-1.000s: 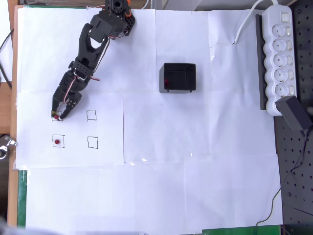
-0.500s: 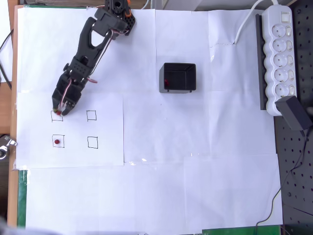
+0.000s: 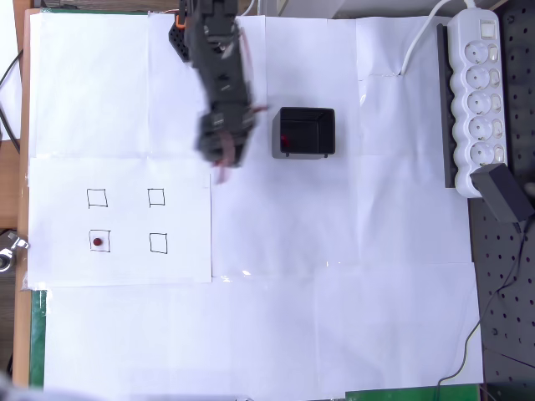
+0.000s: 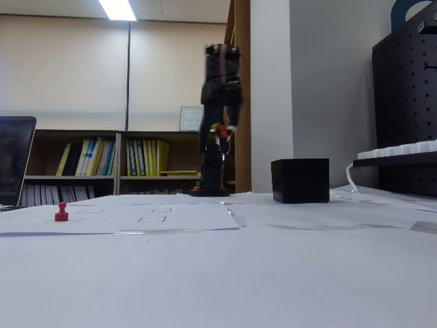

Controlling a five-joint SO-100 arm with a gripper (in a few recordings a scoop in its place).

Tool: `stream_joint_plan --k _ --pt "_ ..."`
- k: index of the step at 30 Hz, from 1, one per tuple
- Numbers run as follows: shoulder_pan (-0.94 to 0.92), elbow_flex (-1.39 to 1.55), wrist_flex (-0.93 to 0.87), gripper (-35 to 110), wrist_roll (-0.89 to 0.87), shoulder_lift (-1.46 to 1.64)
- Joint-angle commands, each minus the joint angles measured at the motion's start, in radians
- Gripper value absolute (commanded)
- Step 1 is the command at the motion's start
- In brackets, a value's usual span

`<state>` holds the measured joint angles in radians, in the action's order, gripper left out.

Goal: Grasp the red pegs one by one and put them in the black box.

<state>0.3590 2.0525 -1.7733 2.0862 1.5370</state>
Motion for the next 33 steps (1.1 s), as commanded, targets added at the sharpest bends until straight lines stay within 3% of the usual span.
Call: stream_joint_plan --k 1,9,17,24,30,33 --pt "0.233 0.087 0.038 0 0.049 -0.046" --pt "0.413 0.074 0.117 0 0.038 0.13" --pt "0.425 -0.028 0.103 0 -0.023 0.247" --pt "0.388 -0.141 0.112 12 -0.11 0.302" --pt "0.388 -0.103 0.104 15 -0.091 0.29" --pt "0.41 0.086 0.028 16 -0.061 0.233"
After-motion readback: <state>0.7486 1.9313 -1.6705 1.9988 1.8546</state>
